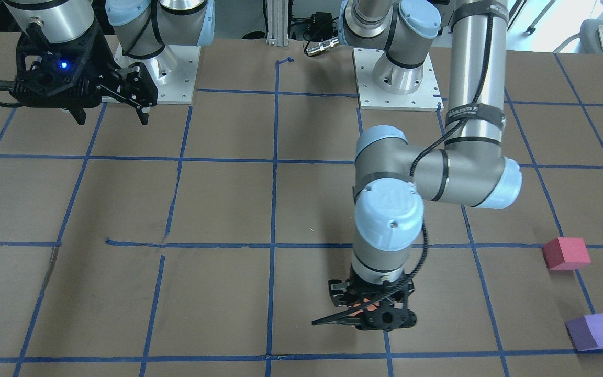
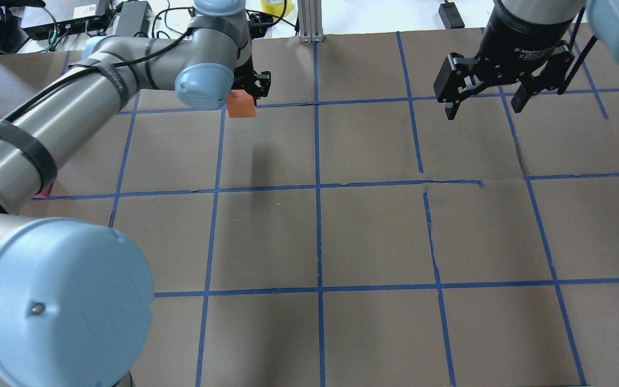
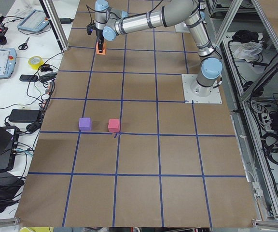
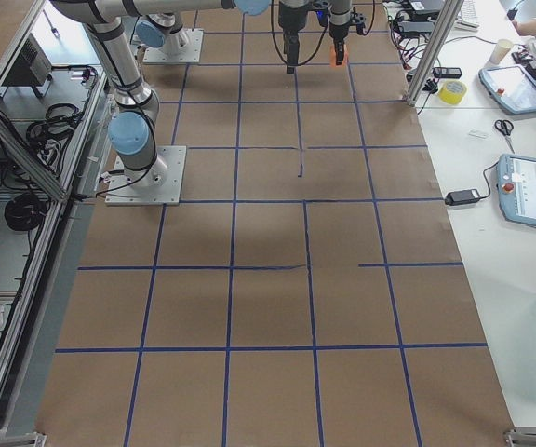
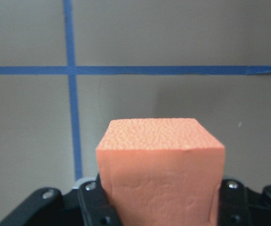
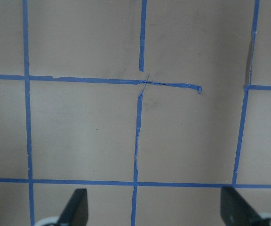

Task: Arrange blocks in a line
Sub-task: 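Carry the orange cube with the left gripper toward the purple and pink cubes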

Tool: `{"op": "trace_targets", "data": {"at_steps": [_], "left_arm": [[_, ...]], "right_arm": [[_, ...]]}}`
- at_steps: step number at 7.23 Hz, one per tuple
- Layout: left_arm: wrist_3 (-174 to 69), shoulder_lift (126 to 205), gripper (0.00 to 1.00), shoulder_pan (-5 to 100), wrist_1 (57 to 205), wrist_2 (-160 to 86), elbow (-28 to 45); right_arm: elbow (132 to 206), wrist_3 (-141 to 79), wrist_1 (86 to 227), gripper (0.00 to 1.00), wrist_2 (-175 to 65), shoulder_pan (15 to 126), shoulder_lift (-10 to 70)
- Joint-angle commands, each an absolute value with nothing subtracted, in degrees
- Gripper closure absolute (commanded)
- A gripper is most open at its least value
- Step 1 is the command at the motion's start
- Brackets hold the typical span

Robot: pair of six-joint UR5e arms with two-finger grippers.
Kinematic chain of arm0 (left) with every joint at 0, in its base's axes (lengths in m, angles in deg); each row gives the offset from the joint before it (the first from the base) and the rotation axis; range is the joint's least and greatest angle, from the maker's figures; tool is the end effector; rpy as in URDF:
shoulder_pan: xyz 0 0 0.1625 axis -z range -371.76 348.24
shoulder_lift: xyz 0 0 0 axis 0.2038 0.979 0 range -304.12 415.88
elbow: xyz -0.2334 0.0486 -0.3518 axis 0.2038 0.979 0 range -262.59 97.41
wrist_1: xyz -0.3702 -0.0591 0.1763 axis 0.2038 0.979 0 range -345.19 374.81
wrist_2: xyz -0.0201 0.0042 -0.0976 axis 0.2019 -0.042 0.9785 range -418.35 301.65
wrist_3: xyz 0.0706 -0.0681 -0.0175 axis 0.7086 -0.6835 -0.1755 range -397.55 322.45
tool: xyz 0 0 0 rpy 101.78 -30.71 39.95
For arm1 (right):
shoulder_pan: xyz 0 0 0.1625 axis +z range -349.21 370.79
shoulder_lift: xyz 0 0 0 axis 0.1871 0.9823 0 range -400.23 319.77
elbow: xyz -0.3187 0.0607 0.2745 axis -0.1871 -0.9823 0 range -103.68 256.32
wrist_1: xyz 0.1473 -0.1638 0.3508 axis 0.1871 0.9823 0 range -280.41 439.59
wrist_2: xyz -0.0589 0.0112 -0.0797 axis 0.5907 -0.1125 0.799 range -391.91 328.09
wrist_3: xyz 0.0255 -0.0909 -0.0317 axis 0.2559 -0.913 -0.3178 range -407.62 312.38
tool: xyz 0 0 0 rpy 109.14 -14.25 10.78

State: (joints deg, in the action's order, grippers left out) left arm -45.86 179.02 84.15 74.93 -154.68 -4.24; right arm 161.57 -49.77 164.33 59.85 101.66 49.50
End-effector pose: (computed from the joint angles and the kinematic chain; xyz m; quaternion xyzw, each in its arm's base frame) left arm -0.1948 -0.6941 0.2912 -0.0248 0.9955 -0.0793 0.0456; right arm 0.1378 -0.4893 0.5173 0.0265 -0.9995 -0.0069 0.0152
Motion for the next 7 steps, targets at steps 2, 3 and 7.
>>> {"op": "trace_targets", "data": {"at_steps": [2, 3, 7], "left_arm": [[-33.39, 176.47, 0.99, 69.25, 77.11, -151.8, -1.48], [-26.98, 175.16, 1.0, 64.75, 77.13, -151.34, 0.1], [-12.19, 172.84, 1.0, 49.79, 83.71, -149.67, -3.65]], "right_arm": [[161.57, -49.73, 164.4, 0.0, 59.85, 101.66, 49.5], [161.57, -49.82, 164.4, 0.0, 59.85, 101.66, 49.5], [161.57, -49.73, 164.4, 0.0, 59.77, 101.66, 49.5]]}}
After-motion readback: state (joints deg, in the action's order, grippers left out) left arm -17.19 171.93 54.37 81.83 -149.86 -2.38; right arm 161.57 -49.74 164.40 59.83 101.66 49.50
